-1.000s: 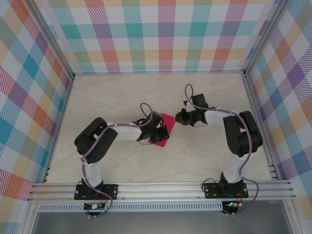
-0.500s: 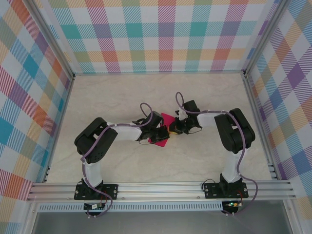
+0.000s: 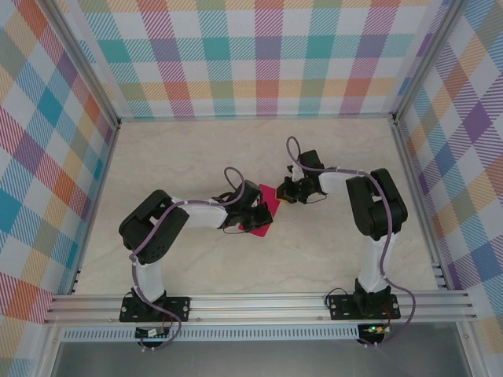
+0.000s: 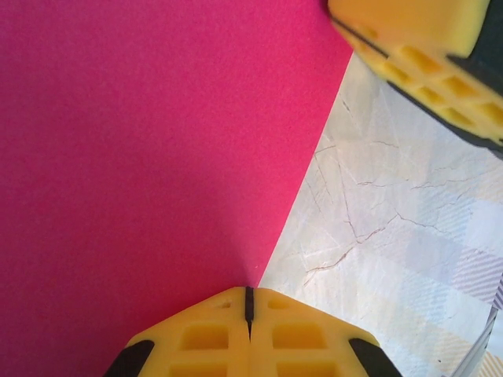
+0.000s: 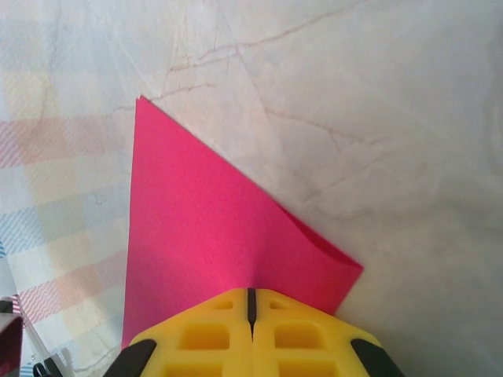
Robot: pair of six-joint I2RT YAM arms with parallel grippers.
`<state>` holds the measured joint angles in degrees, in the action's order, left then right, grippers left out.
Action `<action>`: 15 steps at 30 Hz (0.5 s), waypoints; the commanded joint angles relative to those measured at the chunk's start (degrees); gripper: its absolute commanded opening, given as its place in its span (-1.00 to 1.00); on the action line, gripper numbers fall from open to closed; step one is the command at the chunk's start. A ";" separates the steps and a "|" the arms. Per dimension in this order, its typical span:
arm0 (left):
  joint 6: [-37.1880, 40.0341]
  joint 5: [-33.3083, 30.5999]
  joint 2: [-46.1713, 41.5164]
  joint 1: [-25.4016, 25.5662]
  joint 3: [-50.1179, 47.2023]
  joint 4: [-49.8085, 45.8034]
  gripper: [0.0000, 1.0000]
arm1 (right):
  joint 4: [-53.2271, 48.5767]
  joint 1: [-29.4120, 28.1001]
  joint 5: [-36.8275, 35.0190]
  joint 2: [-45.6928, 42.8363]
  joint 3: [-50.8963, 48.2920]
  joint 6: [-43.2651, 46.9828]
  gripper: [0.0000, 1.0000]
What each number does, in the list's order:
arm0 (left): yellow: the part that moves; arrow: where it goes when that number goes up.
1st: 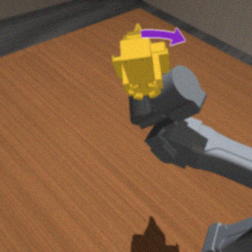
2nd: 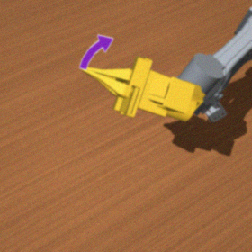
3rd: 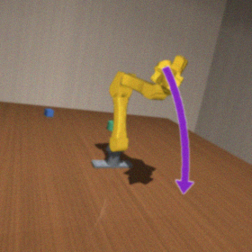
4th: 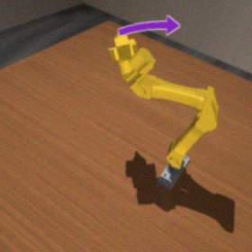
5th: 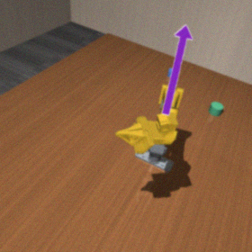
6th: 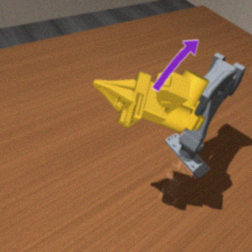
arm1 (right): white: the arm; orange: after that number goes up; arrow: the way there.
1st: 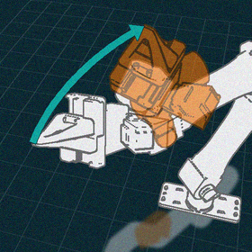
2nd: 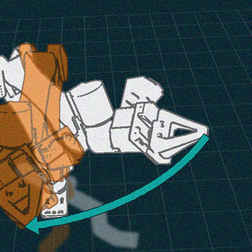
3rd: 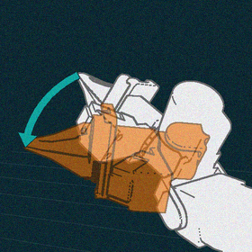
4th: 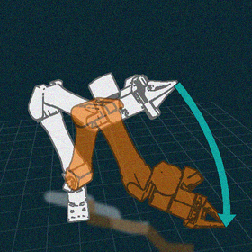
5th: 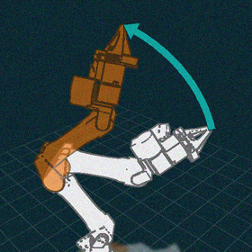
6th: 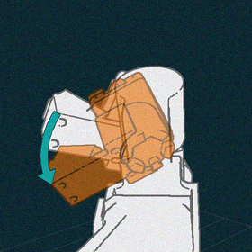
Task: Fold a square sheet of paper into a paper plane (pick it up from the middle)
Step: First fold in half a square sheet of paper at the center of the table.
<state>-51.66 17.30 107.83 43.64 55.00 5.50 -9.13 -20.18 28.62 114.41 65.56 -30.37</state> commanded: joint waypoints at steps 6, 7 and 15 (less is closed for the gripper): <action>-0.60 -0.46 2.23 0.40 -4.06 -11.73 -1.00 | -1.03 4.32 -7.55 2.71 4.74 1.05 -0.94; -0.49 -0.43 2.31 0.37 -3.95 -11.66 -1.00 | -1.57 4.41 -8.51 2.53 5.50 1.12 -0.94; -0.27 -0.33 2.64 0.44 -3.20 -11.45 -1.00 | 0.64 3.80 -4.25 -6.52 0.63 -0.70 -0.92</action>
<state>-51.83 17.39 107.74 43.64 54.59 6.33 -9.47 -15.49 21.76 113.25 69.06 -30.72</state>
